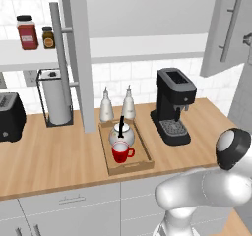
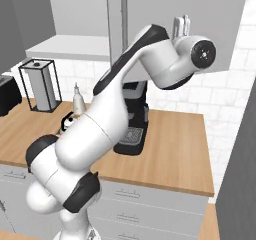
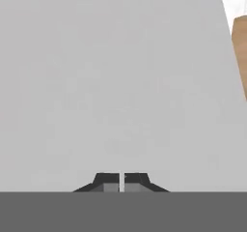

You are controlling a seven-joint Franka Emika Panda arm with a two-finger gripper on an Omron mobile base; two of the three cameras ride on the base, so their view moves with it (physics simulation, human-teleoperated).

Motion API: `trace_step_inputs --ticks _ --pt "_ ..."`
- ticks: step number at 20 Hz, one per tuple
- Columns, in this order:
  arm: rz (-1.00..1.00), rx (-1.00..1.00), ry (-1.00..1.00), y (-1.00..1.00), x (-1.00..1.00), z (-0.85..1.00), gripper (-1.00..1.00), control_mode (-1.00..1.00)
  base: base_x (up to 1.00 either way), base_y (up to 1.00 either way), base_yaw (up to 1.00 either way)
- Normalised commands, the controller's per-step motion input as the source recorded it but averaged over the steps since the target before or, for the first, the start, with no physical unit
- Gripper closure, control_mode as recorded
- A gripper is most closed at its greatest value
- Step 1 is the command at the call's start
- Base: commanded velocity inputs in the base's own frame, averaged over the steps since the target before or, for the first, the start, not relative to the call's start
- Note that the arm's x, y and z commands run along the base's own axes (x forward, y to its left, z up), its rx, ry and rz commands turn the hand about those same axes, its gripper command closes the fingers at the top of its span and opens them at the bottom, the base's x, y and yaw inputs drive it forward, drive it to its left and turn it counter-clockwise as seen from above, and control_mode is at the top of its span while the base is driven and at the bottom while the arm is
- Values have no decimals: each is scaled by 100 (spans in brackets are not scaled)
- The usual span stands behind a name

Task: Pick the kettle from the counter and place it on the tray. Then pick the mug from the cabinet and place it on the tray. Then close the cabinet doors.

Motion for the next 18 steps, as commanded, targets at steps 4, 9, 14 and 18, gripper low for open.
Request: trace_step_inputs --ticks 4,9,14,18 --pt "1 0 0 94 86 -47 100 -100 0 0 0" --pt "0 0 0 100 100 -53 100 -100 0 0 0" --pt "0 0 -1 100 100 -39 100 -100 0 0 0" --pt "0 0 -6 99 95 -24 100 -100 0 0 0"
